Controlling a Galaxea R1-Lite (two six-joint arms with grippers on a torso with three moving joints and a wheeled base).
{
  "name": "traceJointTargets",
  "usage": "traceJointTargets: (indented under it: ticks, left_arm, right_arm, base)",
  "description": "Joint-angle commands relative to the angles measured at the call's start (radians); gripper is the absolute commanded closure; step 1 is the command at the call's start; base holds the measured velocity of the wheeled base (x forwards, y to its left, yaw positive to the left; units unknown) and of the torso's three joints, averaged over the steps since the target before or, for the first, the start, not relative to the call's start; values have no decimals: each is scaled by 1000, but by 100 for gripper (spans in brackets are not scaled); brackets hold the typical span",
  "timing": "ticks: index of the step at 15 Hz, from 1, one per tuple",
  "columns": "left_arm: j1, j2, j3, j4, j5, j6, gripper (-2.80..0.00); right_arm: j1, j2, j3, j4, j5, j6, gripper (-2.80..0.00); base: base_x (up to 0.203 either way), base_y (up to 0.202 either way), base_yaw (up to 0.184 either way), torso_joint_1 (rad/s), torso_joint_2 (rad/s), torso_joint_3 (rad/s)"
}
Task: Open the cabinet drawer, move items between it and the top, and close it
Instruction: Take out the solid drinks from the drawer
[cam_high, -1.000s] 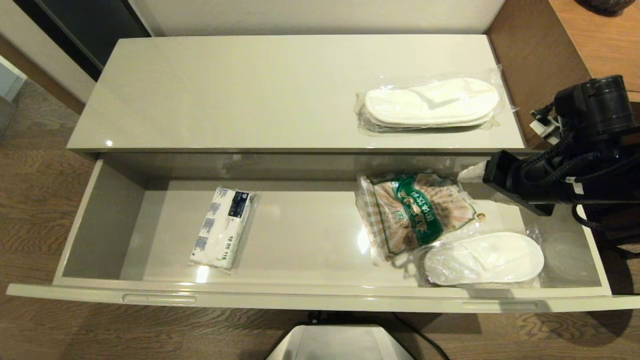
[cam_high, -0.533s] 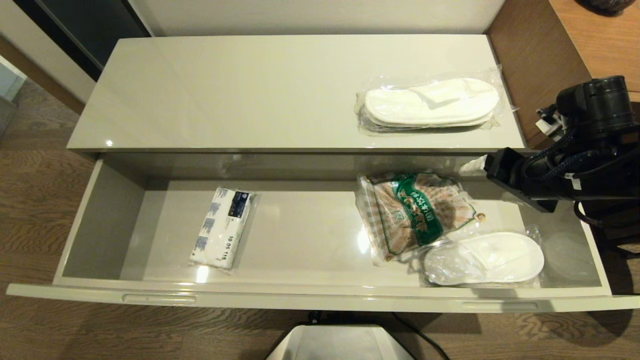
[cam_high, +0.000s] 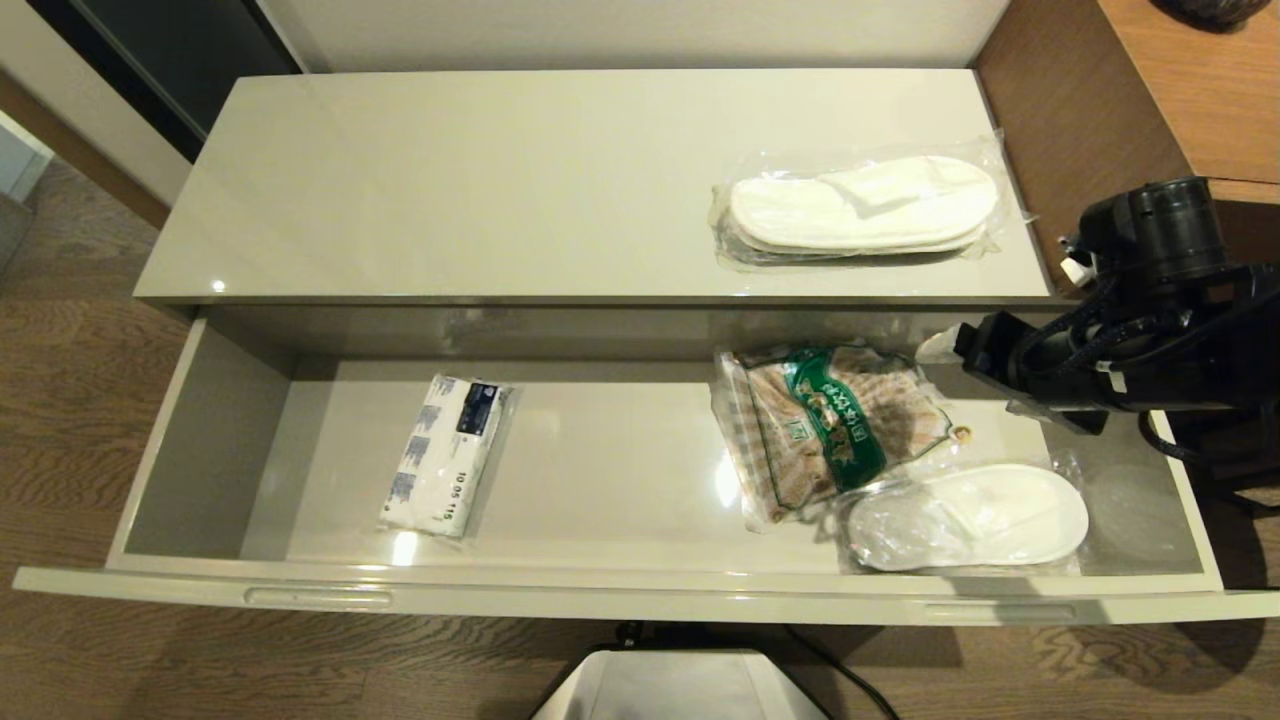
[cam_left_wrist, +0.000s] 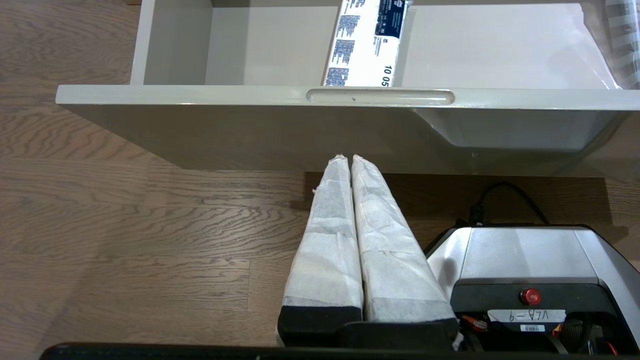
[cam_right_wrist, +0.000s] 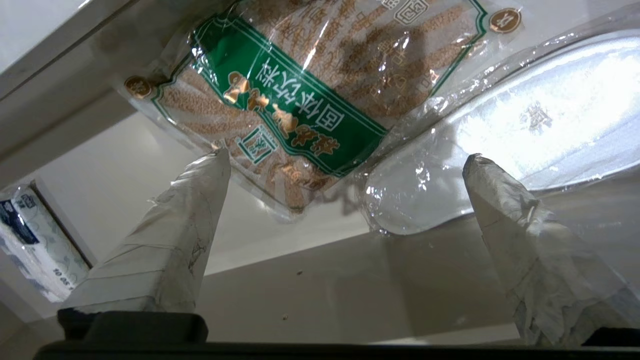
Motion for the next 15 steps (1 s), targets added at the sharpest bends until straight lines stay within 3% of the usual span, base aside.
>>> traceJointTargets:
  ticks: [1, 9, 15]
  left_arm:
    - [0, 1, 0, 0, 0, 1, 0]
    - [0, 1, 0, 0, 0, 1, 0]
    - [0, 1, 0, 0, 0, 1, 0]
  right_arm:
    - [-6, 29, -1, -28, -7, 2, -280]
    - [-63, 112, -77, -49, -15, 0, -280]
    - [52, 157, -60, -49, -15, -82, -280]
  base:
    - [0, 0, 0, 0, 0, 0]
    - [0, 0, 0, 0, 0, 0]
    - [0, 0, 0, 0, 0, 0]
